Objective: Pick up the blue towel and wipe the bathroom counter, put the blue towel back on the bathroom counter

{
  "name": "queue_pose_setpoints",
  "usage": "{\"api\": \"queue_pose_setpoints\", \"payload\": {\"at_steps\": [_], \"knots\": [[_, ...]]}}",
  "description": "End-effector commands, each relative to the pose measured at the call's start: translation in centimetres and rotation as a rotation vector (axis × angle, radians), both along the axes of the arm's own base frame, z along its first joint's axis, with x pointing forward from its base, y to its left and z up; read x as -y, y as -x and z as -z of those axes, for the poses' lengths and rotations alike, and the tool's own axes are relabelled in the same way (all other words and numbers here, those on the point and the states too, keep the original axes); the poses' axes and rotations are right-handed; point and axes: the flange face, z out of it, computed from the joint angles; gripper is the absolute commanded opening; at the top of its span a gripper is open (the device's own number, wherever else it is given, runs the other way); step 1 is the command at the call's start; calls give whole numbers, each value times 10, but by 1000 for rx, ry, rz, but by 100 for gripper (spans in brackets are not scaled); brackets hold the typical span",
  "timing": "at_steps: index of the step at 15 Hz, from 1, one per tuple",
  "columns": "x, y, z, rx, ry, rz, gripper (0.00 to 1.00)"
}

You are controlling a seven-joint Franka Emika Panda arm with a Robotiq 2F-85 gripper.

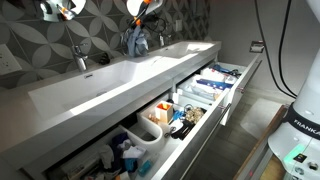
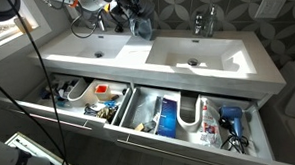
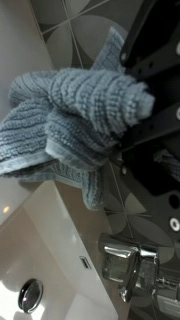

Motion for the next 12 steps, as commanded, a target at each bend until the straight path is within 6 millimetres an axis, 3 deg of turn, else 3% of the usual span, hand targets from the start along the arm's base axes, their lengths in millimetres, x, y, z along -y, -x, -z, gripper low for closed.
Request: {"api": "queue_pose_setpoints", "payload": {"at_steps": [1,2,5,9,12], "knots": [[-3,-20,13,29,-23,-27,52],[-1,-22,15,22,-9,-36,53],[13,-17,0,-36,-7,-31,74],[28,9,-58,-163,-54,-63,99],[32,43,-97,-333,-80,-130,100]]}}
